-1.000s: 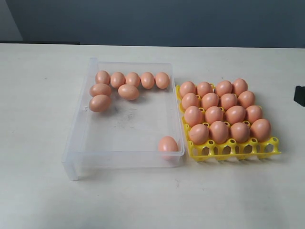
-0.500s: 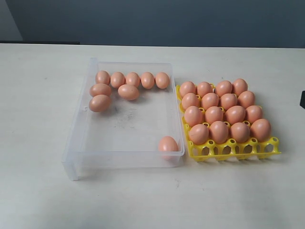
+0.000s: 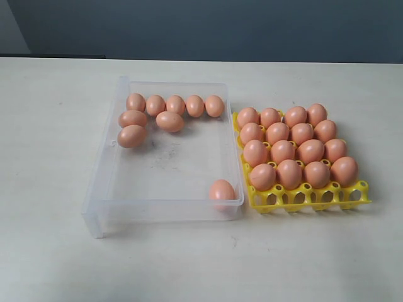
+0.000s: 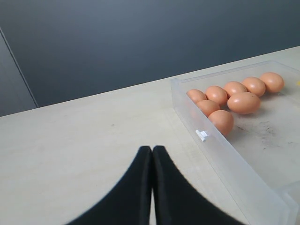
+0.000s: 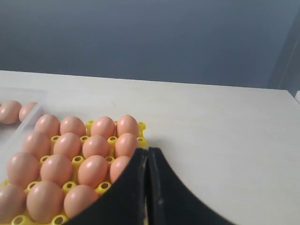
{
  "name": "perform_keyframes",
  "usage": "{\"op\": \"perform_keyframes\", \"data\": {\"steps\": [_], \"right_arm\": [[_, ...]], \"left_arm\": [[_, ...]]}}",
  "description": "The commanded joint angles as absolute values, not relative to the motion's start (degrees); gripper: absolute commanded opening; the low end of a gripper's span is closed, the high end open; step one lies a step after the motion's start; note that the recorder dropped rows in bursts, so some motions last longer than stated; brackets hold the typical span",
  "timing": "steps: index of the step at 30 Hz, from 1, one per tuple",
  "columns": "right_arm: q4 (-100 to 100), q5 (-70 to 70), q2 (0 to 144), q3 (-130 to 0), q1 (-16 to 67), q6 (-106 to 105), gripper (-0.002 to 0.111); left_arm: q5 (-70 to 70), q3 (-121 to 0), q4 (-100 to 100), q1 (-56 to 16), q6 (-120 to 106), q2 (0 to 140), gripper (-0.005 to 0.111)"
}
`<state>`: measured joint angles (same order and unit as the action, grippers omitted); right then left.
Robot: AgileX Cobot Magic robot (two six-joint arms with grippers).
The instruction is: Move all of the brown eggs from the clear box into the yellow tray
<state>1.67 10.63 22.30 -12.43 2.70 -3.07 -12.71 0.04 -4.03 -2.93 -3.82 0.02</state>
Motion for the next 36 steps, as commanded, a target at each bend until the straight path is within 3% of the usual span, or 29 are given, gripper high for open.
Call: {"op": "perform_keyframes", "data": {"steps": [1, 36], "right_arm": [[1.2, 11.3, 17.6, -9.6, 0.2, -1.8, -0.001], [1.8, 17.4, 0.4, 0.0, -6.3, 1.3, -0.001]], "left_arm": [[-11.9, 0.0, -4.0, -3.0, -3.6, 0.0, 0.000], [-11.9, 0.0, -4.0, -3.0, -3.6, 0.0, 0.000]]}}
